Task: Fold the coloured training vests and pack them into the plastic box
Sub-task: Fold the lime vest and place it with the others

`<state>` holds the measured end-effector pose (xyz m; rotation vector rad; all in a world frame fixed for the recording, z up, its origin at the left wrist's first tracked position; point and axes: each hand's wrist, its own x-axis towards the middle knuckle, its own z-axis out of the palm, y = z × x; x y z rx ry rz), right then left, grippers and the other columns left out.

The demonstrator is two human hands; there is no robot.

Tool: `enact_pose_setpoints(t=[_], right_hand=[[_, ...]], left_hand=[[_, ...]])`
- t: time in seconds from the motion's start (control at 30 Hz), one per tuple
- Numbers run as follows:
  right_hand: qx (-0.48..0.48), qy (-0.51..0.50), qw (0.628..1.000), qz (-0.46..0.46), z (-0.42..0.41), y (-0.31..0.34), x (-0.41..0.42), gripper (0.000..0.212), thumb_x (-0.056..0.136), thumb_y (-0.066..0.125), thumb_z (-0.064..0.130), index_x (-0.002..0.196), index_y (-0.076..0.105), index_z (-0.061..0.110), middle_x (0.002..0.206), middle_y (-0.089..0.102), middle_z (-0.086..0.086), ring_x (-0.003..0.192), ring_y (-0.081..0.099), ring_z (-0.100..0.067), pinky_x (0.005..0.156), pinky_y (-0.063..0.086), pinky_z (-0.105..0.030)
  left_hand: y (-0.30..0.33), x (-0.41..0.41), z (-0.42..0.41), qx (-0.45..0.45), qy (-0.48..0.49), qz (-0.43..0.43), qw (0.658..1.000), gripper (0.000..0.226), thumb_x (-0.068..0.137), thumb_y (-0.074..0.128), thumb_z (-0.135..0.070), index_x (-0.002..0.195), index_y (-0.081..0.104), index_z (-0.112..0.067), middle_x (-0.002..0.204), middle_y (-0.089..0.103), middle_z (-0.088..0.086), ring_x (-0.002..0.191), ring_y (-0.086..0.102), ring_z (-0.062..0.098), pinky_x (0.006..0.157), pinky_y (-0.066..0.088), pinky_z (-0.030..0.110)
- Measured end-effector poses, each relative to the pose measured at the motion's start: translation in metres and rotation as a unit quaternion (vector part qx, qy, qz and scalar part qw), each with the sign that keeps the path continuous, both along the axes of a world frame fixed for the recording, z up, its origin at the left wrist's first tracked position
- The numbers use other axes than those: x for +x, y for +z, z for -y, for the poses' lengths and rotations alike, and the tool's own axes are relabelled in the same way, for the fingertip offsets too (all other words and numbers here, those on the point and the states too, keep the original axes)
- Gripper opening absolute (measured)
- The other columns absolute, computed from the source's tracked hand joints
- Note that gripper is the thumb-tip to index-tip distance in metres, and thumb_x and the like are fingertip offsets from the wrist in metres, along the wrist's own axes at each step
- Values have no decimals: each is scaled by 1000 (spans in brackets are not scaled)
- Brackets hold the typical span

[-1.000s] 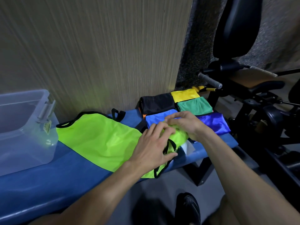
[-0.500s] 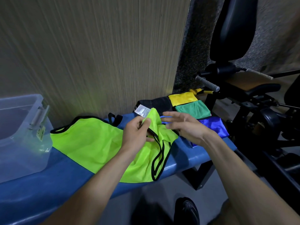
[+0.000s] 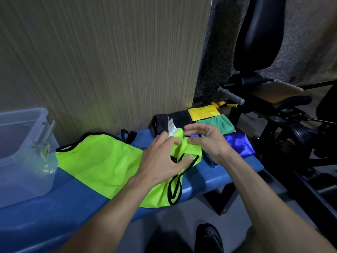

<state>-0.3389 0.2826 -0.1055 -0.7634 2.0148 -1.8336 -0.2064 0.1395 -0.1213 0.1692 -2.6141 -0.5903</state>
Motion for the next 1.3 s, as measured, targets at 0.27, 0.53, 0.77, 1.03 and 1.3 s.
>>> enact_pose_setpoints(t=[0.27, 0.53, 0.77, 1.03, 1.3], right_hand=[[31, -70, 996, -46, -2, -10, -9, 21, 86, 75, -4, 91, 75, 17, 89, 76, -8, 83, 68, -10, 78, 53, -23], [67, -120, 988, -67, -2, -15, -13, 20, 84, 79, 5, 87, 75, 24, 85, 73, -2, 81, 67, -11, 78, 52, -26], [77, -113, 988, -73, 3, -13, -8, 13, 86, 79, 7, 91, 75, 18, 88, 73, -3, 74, 64, -8, 66, 51, -20], [10, 7, 999, -40, -18, 12, 2, 37, 79, 85, 11, 114, 72, 16, 112, 73, -4, 89, 66, -15, 90, 56, -28], [-28, -26, 997, -63, -14, 11, 3, 23, 92, 68, -3, 104, 75, 15, 86, 66, 5, 76, 57, -5, 72, 48, -24]], left_hand=[[-3, -1, 6, -54, 23, -19, 998, 12, 93, 57, -29, 103, 63, -25, 97, 52, -12, 75, 52, 14, 62, 42, 34], [-7, -1, 3, -46, -9, 5, 999, 33, 89, 57, -63, 105, 59, -35, 101, 54, -18, 93, 55, 7, 69, 46, 33], [-9, -7, -5, -44, 10, -16, 999, 15, 94, 62, -42, 103, 63, -30, 102, 58, -13, 88, 58, 13, 66, 40, 33], [-9, -10, 6, 1, 47, -8, 999, 24, 100, 51, -43, 84, 58, -27, 86, 56, -9, 80, 56, 17, 59, 33, 35], [-3, -5, -2, -24, 16, 35, 999, 15, 84, 65, -33, 89, 50, -31, 94, 53, -13, 85, 54, 13, 63, 33, 33]])
